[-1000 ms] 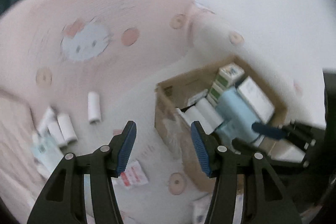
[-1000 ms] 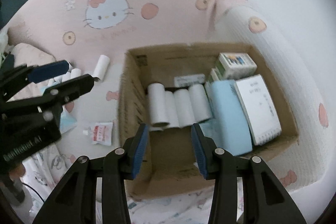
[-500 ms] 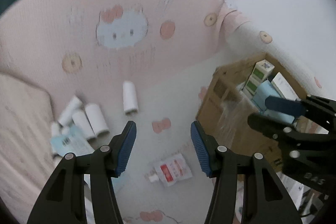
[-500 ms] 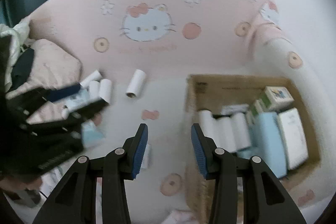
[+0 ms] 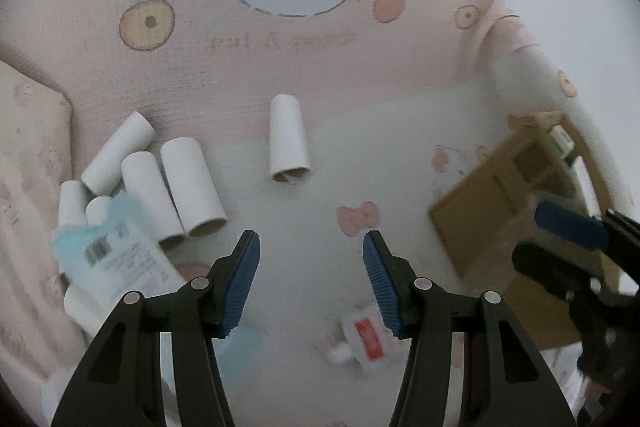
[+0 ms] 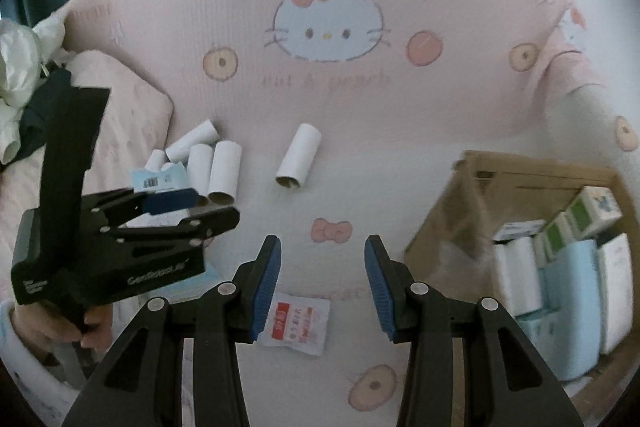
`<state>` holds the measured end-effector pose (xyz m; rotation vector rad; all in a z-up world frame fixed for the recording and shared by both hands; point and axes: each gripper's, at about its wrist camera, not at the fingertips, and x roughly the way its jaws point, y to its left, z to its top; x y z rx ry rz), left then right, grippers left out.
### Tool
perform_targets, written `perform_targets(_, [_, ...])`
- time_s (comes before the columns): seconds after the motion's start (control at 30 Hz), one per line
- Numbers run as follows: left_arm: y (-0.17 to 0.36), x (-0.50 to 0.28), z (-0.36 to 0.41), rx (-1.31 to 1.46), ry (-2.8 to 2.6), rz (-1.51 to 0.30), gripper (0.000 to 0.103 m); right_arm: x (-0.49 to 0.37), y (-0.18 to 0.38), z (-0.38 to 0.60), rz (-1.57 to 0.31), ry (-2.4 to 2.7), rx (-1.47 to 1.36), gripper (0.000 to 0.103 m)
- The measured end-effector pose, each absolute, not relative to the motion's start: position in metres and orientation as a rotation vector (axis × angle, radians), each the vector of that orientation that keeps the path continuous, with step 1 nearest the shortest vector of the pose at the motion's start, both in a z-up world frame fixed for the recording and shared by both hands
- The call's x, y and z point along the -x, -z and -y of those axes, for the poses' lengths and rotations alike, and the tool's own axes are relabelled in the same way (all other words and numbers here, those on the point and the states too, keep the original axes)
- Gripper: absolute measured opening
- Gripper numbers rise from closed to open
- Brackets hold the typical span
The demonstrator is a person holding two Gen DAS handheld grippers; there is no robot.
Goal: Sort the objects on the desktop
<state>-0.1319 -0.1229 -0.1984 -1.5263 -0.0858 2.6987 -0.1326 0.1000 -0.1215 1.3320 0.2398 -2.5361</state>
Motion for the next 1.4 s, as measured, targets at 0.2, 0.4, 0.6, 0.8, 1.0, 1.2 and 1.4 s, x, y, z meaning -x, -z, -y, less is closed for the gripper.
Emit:
perform_targets(0.2, [0.220,0.172,0.147,1.515,-2.665,0.220,0.058,0.163,0.150,-0.086,-0.239,2.528,-1.350,0.041])
perform_targets(0.4, [0.246,0.204,0.179,1.425,-2.635,0.477,0.058,0.191,0.173,-0.086,-0.209,2.550,-1.372,0.046])
perform_targets(0.6, [0.273,0.210,0.214,1.441,-2.463,0.893,0.058,0.211,0.199,-0.075,-0.206,2.525,-1.359,0.061])
perform_targets(0.8, [0.280,0.223,0.213,1.433,-2.420,0.946,0.058,0.236,0.229,-0.065,-0.133,2.486,-1.393,0.062])
perform_targets(1.0, [0.280,0.233,0.202,1.432,-2.442,0.864,0.058,0.254,0.247,-0.064,0.035,2.445,-1.442,0.062])
perform_targets(1.2, [0.279,0.233,0.212,1.381,-2.408,0.970,0.049,0.266,0.254,-0.067,0.123,2.437,-1.424,0.062])
perform_targets(1.4, [0.277,0.234,0.210,1.382,-2.441,0.927,0.049,0.282,0.267,-0.062,0.212,2.411,-1.429,0.062])
